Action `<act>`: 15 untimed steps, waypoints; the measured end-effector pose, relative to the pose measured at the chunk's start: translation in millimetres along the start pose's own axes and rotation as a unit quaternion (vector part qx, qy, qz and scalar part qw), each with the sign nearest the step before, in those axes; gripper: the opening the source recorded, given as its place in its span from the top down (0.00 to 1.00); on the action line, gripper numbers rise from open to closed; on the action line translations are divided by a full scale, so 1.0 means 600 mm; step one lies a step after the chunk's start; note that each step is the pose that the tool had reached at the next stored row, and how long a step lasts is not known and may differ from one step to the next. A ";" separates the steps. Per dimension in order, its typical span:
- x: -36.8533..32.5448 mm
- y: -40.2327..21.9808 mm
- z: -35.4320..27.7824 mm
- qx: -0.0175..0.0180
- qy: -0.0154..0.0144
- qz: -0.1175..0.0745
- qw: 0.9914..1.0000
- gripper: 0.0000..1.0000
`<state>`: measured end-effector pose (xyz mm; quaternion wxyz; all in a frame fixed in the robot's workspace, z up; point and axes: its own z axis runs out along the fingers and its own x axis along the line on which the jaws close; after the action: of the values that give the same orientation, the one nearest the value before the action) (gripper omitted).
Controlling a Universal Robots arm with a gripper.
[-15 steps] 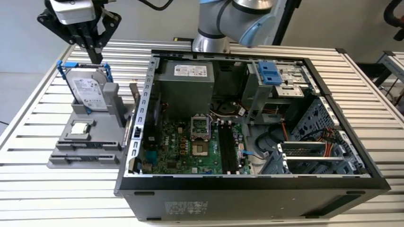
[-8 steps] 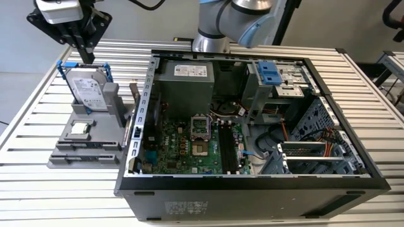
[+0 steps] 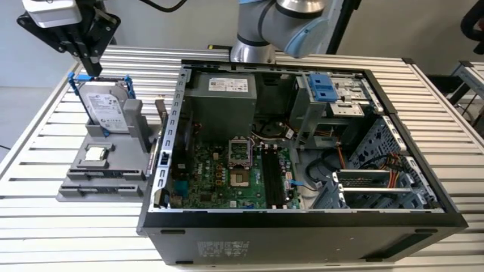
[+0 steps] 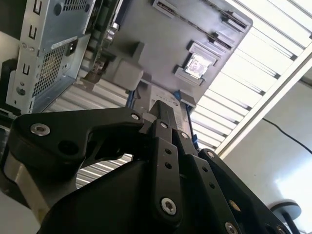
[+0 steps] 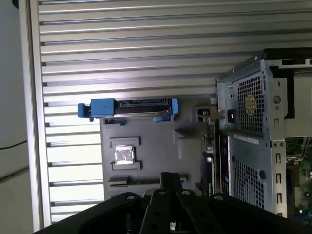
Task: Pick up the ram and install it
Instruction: 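Reach for the ram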
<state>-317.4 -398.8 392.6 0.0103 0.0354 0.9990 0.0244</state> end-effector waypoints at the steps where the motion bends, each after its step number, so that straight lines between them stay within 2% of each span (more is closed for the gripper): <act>1: 0.003 0.000 0.000 0.000 0.000 0.000 1.000 1.00; 9: 0.027 -0.002 -0.001 0.000 0.000 0.000 1.000 1.00; 15: 0.040 -0.003 -0.001 0.000 0.000 0.000 1.000 1.00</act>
<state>-341.3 -398.8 392.6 0.0103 0.0353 0.9990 0.0244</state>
